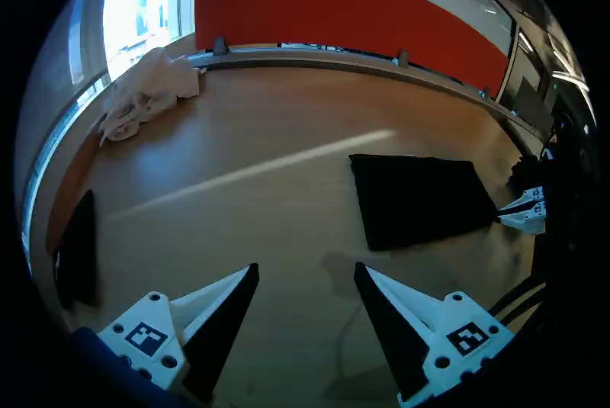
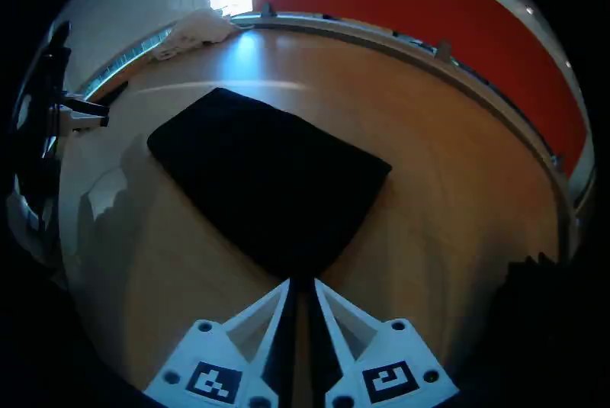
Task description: Fold towel
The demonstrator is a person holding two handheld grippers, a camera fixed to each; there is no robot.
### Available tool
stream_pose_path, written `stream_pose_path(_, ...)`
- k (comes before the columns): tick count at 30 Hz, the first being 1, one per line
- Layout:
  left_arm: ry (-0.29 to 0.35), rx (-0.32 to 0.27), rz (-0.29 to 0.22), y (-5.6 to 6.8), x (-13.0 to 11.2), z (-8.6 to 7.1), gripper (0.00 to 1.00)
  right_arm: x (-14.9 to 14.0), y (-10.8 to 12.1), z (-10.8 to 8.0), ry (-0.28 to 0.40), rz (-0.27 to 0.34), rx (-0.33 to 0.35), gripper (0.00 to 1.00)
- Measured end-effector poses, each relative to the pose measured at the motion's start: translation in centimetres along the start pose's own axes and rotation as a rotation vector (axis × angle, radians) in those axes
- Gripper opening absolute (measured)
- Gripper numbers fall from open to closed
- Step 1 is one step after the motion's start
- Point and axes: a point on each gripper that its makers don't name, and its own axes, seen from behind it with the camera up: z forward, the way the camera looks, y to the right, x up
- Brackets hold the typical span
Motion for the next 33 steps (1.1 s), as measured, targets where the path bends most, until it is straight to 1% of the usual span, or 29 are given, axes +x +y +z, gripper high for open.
stream_pose_path(9,0.0,-0.004,-0.008,0.1,-0.2,-0.2,0.93,0.3,0.0,-0.1,0.005,-0.02,-0.012,0.04)
stream_pose_path(14,0.003,-0.008,-0.008,0.3,-0.3,-0.3,0.93,1.5,0.1,-0.7,0.023,-0.023,-0.02,0.04)
stream_pose_path(17,0.004,-0.011,-0.014,0.3,-0.3,-0.3,0.93,2.5,0.2,-1.3,0.037,-0.035,-0.024,0.04)
stream_pose_path(23,0.007,-0.011,-0.017,0.2,-0.4,-0.5,0.93,5.2,0.2,-2.3,0.067,-0.09,-0.038,0.04)
stream_pose_path(33,0.012,-0.016,-0.036,0.4,-0.7,-0.9,0.93,11.7,-1.1,-3.4,0.144,-0.192,-0.041,0.04)
